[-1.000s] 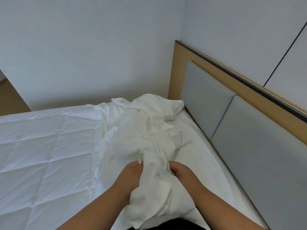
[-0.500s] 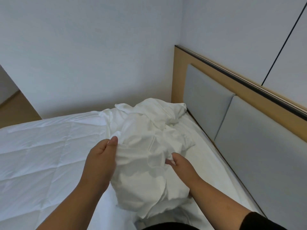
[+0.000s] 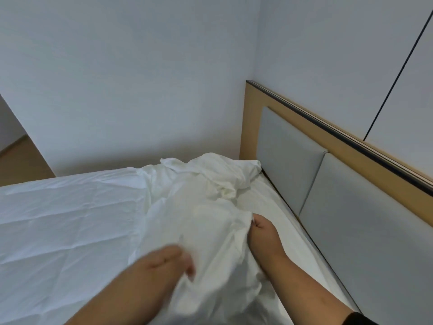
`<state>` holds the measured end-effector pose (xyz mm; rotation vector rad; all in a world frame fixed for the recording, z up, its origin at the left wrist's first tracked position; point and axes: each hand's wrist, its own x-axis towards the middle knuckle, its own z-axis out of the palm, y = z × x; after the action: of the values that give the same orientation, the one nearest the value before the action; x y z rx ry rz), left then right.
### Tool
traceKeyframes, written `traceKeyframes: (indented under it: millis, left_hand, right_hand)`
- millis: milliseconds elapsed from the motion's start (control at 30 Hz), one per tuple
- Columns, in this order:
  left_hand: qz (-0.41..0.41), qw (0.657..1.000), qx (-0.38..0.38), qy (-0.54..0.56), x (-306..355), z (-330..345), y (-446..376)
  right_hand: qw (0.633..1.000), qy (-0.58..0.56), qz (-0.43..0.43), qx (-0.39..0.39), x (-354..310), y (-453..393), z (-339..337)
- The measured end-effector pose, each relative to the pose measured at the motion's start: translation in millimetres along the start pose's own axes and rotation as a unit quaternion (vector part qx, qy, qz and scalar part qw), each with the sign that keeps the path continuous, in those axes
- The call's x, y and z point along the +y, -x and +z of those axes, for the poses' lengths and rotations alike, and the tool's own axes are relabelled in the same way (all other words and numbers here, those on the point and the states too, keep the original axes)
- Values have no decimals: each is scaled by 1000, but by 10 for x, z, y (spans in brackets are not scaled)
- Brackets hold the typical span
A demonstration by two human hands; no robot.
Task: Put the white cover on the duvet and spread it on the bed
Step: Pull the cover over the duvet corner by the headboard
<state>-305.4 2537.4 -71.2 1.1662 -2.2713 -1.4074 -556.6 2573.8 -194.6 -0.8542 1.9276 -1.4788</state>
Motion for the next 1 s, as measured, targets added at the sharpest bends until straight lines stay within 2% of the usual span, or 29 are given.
traceKeyframes:
  millis: [67, 133, 200, 267, 367, 467, 600, 733, 800, 867, 933, 1000]
  left_hand:
    - [-93, 993, -71, -22, -533, 118, -193]
    - [-148, 984, -87, -50, -862, 234, -302]
    - [-146, 988, -14, -43, -967, 314, -387]
    - [-126, 991, 40, 14, -911, 378, -430]
    - [-115, 990, 1, 87, -803, 507, -483]
    - [-113, 991, 5, 64, -798, 624, -567]
    - [-87, 992, 21, 94, -805, 653, -621]
    - [-61, 994, 68, 53, -849, 673, -673]
    - [-37, 993, 97, 47, -823, 642, -682]
    - [-9, 992, 121, 42, -785, 589, -691]
    - [14, 992, 124, 24, -783, 553, -708]
    - [22, 994, 105, 15, -794, 543, -723]
  right_hand:
    - [998, -27, 24, -41, 44, 68, -22]
    - [994, -39, 49, -91, 79, 184, 5]
    - [989, -51, 65, -123, 123, 288, 50]
    - [989, -34, 61, -131, 142, 367, 96]
    - [987, 14, 28, -157, 115, 484, 210]
    - [983, 23, 26, -181, 94, 600, 341]
    - [992, 36, -3, -123, -5, 714, 329]
    - [998, 24, -58, 7, -179, 804, 172]
    - [998, 2, -68, -1, -272, 905, 68]
    - [993, -24, -25, -111, -329, 1004, -38]
    - [968, -28, 83, -234, -290, 1015, -134]
    - [951, -29, 197, -237, -67, 959, -206]
